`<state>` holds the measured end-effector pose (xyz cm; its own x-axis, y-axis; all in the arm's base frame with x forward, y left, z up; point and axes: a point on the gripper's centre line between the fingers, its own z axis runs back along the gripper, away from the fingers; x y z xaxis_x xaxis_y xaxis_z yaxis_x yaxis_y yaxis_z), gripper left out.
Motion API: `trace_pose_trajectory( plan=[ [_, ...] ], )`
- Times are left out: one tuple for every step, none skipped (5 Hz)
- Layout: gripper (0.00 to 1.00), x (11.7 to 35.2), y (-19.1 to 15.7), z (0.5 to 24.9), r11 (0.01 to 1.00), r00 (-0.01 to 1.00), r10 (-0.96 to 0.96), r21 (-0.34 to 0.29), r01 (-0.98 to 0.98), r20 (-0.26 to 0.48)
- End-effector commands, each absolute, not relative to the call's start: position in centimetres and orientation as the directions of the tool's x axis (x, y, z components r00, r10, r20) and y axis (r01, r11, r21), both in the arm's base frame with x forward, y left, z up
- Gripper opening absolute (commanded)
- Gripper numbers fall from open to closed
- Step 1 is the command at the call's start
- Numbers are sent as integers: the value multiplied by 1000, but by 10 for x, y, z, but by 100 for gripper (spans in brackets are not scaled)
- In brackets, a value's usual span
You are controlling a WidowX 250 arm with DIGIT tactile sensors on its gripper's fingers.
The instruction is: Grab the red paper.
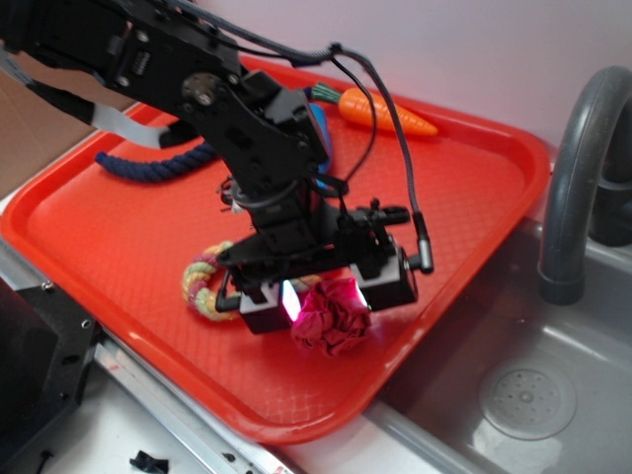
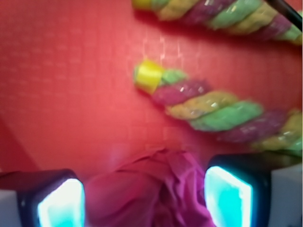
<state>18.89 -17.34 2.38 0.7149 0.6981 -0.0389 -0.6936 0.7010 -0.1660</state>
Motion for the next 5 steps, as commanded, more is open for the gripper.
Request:
trace_pose_trajectory(
  plan=[
    [0, 189, -184, 22, 710, 726, 684, -165, -685, -67],
    [0, 186, -183, 31, 715, 730, 681, -166, -679, -52],
    [0, 183, -165, 75, 740, 740, 671, -121, -662, 55],
    [0, 192, -135, 121, 868, 872, 489, -118, -482, 31],
    [0, 199, -112, 159, 938, 946, 322, -144, -314, 31]
  ],
)
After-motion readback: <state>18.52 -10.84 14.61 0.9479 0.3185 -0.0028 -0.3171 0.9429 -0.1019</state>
